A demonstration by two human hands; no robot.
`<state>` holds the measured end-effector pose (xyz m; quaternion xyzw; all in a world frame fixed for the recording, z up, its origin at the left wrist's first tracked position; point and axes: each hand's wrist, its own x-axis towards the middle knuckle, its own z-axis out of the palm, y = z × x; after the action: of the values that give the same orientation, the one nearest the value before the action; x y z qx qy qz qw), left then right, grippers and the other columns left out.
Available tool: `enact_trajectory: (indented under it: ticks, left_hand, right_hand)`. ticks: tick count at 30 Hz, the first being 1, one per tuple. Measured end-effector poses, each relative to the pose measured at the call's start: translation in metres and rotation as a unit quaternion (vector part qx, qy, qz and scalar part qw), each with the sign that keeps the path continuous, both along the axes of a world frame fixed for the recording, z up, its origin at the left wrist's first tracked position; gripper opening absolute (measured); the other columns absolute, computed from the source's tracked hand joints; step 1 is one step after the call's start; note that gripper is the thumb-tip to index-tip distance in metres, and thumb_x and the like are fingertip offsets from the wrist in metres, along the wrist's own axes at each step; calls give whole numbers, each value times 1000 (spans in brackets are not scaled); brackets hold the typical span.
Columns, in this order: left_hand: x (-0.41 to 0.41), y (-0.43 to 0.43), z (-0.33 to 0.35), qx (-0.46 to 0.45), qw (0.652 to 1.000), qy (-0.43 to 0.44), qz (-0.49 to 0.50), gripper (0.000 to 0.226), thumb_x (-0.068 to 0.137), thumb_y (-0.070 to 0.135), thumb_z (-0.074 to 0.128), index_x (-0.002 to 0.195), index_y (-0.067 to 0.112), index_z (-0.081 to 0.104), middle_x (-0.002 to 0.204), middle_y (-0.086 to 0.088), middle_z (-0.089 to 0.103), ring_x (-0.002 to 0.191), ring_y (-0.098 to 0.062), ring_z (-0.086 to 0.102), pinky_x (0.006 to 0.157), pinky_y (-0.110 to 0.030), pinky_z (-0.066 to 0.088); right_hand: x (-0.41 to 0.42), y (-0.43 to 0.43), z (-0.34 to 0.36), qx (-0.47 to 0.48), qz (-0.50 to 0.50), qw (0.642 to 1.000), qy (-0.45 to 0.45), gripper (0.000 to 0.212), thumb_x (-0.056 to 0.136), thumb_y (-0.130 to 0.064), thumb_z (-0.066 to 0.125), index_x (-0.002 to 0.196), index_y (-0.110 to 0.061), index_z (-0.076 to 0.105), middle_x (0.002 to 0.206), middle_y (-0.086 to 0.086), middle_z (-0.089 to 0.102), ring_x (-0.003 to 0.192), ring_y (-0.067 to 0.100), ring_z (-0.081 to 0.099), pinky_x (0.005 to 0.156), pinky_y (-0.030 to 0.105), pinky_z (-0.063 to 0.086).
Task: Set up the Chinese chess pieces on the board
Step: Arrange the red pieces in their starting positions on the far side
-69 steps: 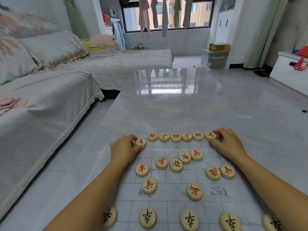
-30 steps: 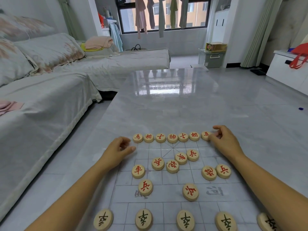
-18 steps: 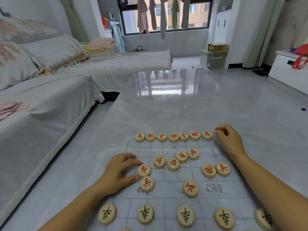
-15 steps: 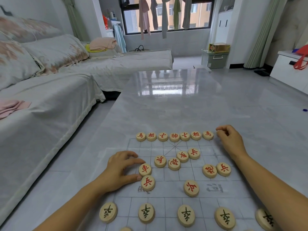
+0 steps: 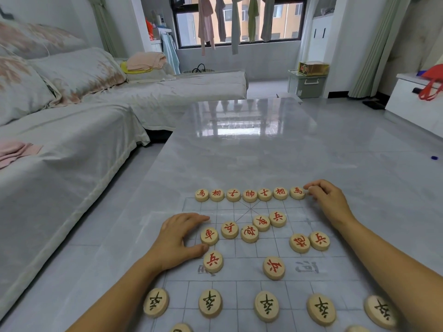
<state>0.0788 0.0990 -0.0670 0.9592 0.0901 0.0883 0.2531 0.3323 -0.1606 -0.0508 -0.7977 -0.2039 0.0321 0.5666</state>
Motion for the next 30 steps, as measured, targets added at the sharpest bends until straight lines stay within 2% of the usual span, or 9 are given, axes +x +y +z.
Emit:
enact_trajectory:
  ticks: [5, 8, 10, 11, 15, 20, 24, 27, 30]
  left_hand:
    - [1, 0, -2, 12, 1000, -27, -3, 63, 61, 89, 33, 109, 50, 43, 118, 30, 41, 117, 2, 37, 102, -28, 25]
    - [1, 1, -3, 5, 999, -35, 2, 56, 62, 88, 32, 102, 51, 47, 116, 32, 42, 116, 1, 39, 101, -29, 27]
    - [1, 1, -3, -3, 999, -40, 8, 58, 62, 88, 33, 104, 51, 48, 116, 31, 44, 116, 0, 41, 103, -30, 28]
    - [0, 1, -2, -10, 999, -46, 11, 60, 62, 88, 34, 105, 49, 50, 115, 33, 44, 115, 0, 41, 103, -30, 29]
    - [0, 0, -2, -34, 997, -56, 35, 57, 67, 69, 46, 112, 36, 57, 113, 32, 46, 113, 0, 44, 105, -33, 33]
    - [1, 2, -4, -31, 997, -51, 44, 61, 69, 62, 41, 118, 29, 57, 118, 21, 49, 115, -4, 45, 105, -31, 34]
    - [2, 4, -7, -25, 998, -48, 44, 61, 69, 61, 39, 119, 31, 55, 120, 20, 48, 115, -5, 44, 105, -34, 35]
    - [2, 4, -7, -26, 998, -43, 40, 54, 67, 65, 41, 115, 41, 47, 120, 20, 47, 115, -5, 44, 105, -34, 34]
    - [2, 4, -7, -32, 998, -43, 37, 51, 64, 71, 47, 110, 50, 42, 121, 19, 49, 114, -5, 45, 102, -31, 35]
  right_hand:
    - [-12, 0, 17, -133, 119, 980, -91, 13, 88, -18, 58, 97, -26, 62, 99, -2, 54, 88, 13, 52, 73, 16, 39]
    - [-40, 15, 26, -300, 256, 898, -193, 38, 83, -37, 62, 119, -27, 56, 110, -9, 45, 101, 7, 43, 89, 21, 37]
    - [-56, 28, 24, -387, 285, 836, -266, 51, 80, -48, 61, 126, -27, 52, 116, -7, 43, 106, 9, 36, 95, 27, 30]
    - [-61, 33, 23, -408, 277, 822, -284, 52, 80, -50, 60, 126, -27, 51, 119, -5, 43, 109, 11, 35, 96, 29, 28]
    - [-68, 32, 25, -385, 263, 837, -288, 45, 81, -48, 60, 121, -29, 55, 108, -9, 41, 102, 10, 35, 88, 25, 29]
    - [-41, -21, 37, -326, 231, 901, -167, 42, 81, -23, 65, 121, -29, 53, 98, -13, 42, 85, -1, 46, 72, 10, 37]
    - [-4, -67, 28, -393, 198, 893, -91, 48, 82, -10, 61, 125, -30, 51, 96, -9, 41, 84, 5, 47, 77, 16, 39]
    - [-5, -69, 20, -355, 172, 917, -49, 50, 81, -22, 67, 118, -39, 39, 107, 0, 43, 87, 8, 48, 75, 16, 39]
    - [-11, -58, 9, -345, 64, 935, -51, 42, 74, -39, 72, 101, -22, 45, 104, 1, 45, 86, 15, 50, 74, 27, 42]
